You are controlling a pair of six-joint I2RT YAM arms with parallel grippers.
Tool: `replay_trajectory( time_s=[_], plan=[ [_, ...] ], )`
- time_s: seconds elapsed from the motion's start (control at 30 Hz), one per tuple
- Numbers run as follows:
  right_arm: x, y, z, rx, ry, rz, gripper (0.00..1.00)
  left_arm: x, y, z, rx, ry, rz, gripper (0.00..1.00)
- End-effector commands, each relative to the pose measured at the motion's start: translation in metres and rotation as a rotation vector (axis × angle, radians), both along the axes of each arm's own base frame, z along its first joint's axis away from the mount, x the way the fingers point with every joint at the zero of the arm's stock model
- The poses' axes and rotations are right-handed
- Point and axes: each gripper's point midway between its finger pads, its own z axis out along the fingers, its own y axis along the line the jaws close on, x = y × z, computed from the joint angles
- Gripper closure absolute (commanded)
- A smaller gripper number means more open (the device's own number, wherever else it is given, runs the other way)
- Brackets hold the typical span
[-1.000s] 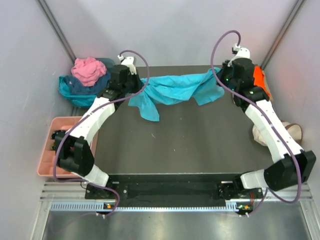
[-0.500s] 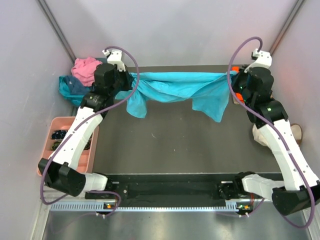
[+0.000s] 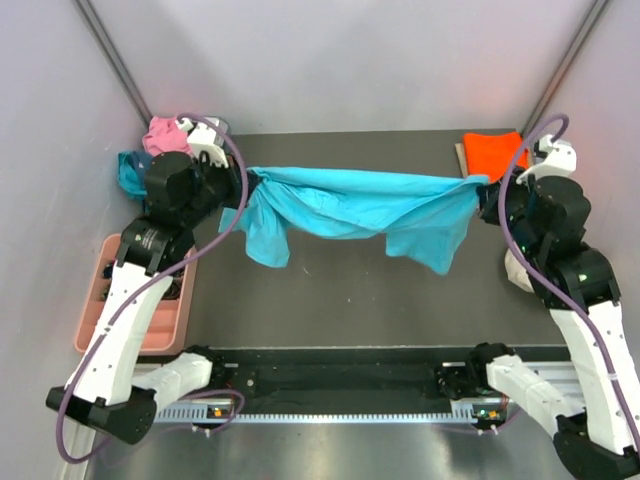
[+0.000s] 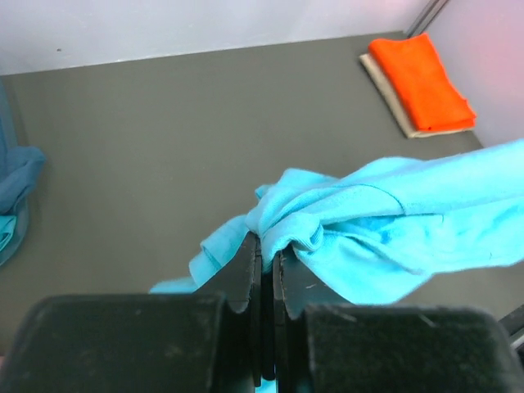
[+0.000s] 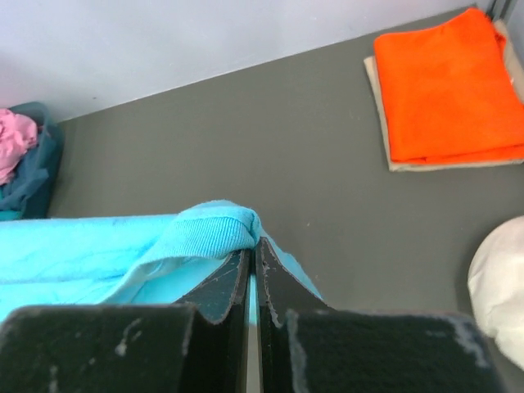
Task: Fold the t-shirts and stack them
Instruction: Flatten the tshirt out
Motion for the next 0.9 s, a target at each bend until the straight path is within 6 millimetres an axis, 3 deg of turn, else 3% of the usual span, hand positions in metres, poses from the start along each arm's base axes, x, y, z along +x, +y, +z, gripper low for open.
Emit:
replay_trajectory(
  time_s=[0.0, 0.03, 0.07, 0.1, 0.13, 0.17, 0.2, 0.23, 0.27, 0.3, 0.37, 0.43, 0.53, 0.57, 0.67, 0.73, 0.77, 0.8, 0.87],
  plan=[
    [0.017, -0.001, -0.036, 0.015, 0.085, -0.055, 1.0, 0.021, 0.0, -0.033, -0.002, 0.058, 0.038, 0.97],
    [0.025, -0.002, -0.062, -0.001, 0.135, -0.077, 1.0, 0.03, -0.003, -0.041, -0.004, 0.066, 0.039, 0.97],
    [0.034, -0.002, -0.074, 0.01, 0.151, -0.1, 1.0, 0.052, -0.008, -0.058, -0.001, 0.082, 0.048, 0.96],
    [0.052, 0.002, -0.102, 0.003, 0.194, -0.117, 1.0, 0.064, -0.011, -0.076, 0.002, 0.105, 0.054, 0.92],
    [0.063, 0.001, -0.116, 0.0, 0.203, -0.144, 1.0, 0.077, -0.014, -0.089, 0.003, 0.117, 0.065, 0.82],
    [0.072, 0.003, -0.132, 0.01, 0.229, -0.161, 1.0, 0.104, -0.018, -0.121, 0.017, 0.161, 0.093, 0.62],
    [0.081, 0.005, -0.149, 0.003, 0.261, -0.169, 0.98, 0.119, -0.018, -0.136, 0.022, 0.177, 0.126, 0.46],
    [0.097, 0.009, -0.182, -0.026, 0.347, -0.179, 0.82, 0.133, -0.017, -0.153, 0.025, 0.213, 0.159, 0.16],
    [0.102, 0.01, -0.195, -0.028, 0.394, -0.194, 0.6, 0.15, -0.02, -0.196, 0.069, 0.303, 0.177, 0.01],
    [0.105, 0.01, -0.204, -0.04, 0.437, -0.21, 0.34, 0.166, -0.022, -0.192, 0.081, 0.31, 0.188, 0.01],
    [0.117, 0.015, -0.213, -0.039, 0.459, -0.204, 0.22, 0.176, -0.025, -0.226, 0.123, 0.439, 0.201, 0.01],
    [0.117, 0.018, -0.213, -0.024, 0.44, -0.191, 0.13, 0.185, -0.028, -0.214, 0.134, 0.425, 0.192, 0.01],
    [0.119, 0.016, -0.2, -0.016, 0.371, -0.19, 0.08, 0.188, -0.017, -0.191, 0.145, 0.316, 0.237, 0.01],
    [0.117, 0.014, -0.199, -0.029, 0.376, -0.188, 0.07, 0.184, -0.014, -0.173, 0.134, 0.272, 0.238, 0.01],
    [0.116, 0.015, -0.198, -0.042, 0.383, -0.173, 0.07, 0.171, -0.008, -0.16, 0.146, 0.251, 0.238, 0.01],
    [0.111, 0.017, -0.202, -0.038, 0.393, -0.16, 0.07, 0.16, -0.006, -0.161, 0.152, 0.27, 0.234, 0.01],
    [0.108, 0.017, -0.203, -0.034, 0.395, -0.159, 0.07, 0.152, -0.006, -0.152, 0.136, 0.26, 0.222, 0.01],
    [0.103, 0.017, -0.208, -0.032, 0.404, -0.153, 0.07, 0.142, -0.006, -0.162, 0.128, 0.289, 0.217, 0.01],
    [0.1, 0.017, -0.212, -0.025, 0.409, -0.147, 0.08, 0.126, -0.011, -0.151, 0.076, 0.273, 0.184, 0.01]
  ],
)
